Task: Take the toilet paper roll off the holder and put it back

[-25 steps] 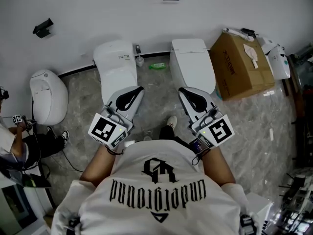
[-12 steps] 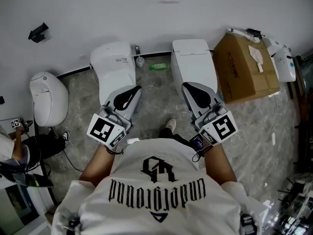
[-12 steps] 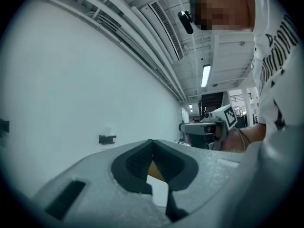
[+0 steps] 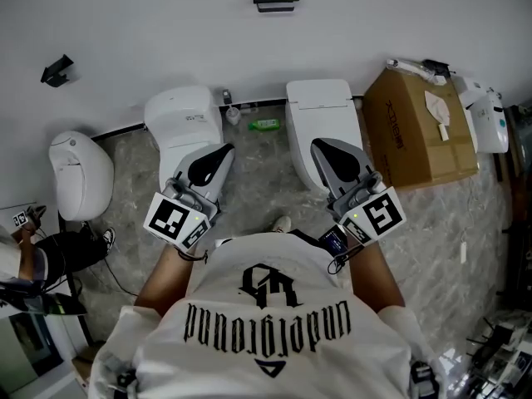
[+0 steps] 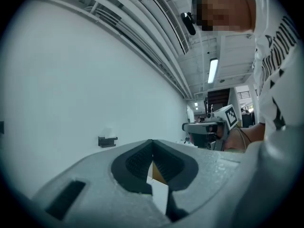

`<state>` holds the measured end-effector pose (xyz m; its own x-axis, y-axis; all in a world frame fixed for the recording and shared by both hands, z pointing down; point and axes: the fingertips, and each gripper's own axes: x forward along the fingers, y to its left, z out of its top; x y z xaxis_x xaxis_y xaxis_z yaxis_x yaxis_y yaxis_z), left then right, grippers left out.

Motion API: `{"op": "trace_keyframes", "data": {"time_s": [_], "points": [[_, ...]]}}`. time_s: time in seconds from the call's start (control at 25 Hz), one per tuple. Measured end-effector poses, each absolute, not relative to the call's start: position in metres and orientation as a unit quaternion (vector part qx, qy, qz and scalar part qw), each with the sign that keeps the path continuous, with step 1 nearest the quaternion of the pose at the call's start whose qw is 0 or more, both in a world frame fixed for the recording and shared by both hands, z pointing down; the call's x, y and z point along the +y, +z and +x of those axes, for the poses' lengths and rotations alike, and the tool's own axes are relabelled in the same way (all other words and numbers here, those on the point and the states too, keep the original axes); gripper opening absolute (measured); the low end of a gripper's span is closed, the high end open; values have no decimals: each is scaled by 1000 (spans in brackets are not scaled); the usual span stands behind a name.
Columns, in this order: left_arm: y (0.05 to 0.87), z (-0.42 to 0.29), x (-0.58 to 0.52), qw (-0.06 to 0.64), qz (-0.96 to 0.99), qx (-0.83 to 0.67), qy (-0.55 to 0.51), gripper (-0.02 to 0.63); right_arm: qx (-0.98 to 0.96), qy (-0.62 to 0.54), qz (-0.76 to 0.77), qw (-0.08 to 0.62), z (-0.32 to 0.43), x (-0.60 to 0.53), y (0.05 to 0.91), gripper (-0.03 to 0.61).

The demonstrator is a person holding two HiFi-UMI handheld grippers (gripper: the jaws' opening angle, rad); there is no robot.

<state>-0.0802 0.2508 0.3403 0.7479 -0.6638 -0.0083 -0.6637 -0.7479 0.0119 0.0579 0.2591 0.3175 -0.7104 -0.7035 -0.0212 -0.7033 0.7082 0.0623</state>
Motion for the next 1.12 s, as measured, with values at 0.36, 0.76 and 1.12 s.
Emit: {"op": "trace_keyframes", "data": {"time_s": [0.36, 0.76, 1.12], "points": [[343, -28, 215, 4, 930, -366, 5, 14, -926, -22, 376, -3, 114, 222, 321, 14], [349, -15, 178, 14, 934, -357, 2, 14, -918, -14, 396, 3, 134, 196, 328, 14], [346, -3, 128, 12, 944, -330, -6, 14, -910, -14, 414, 9, 139, 157, 328, 14]]}}
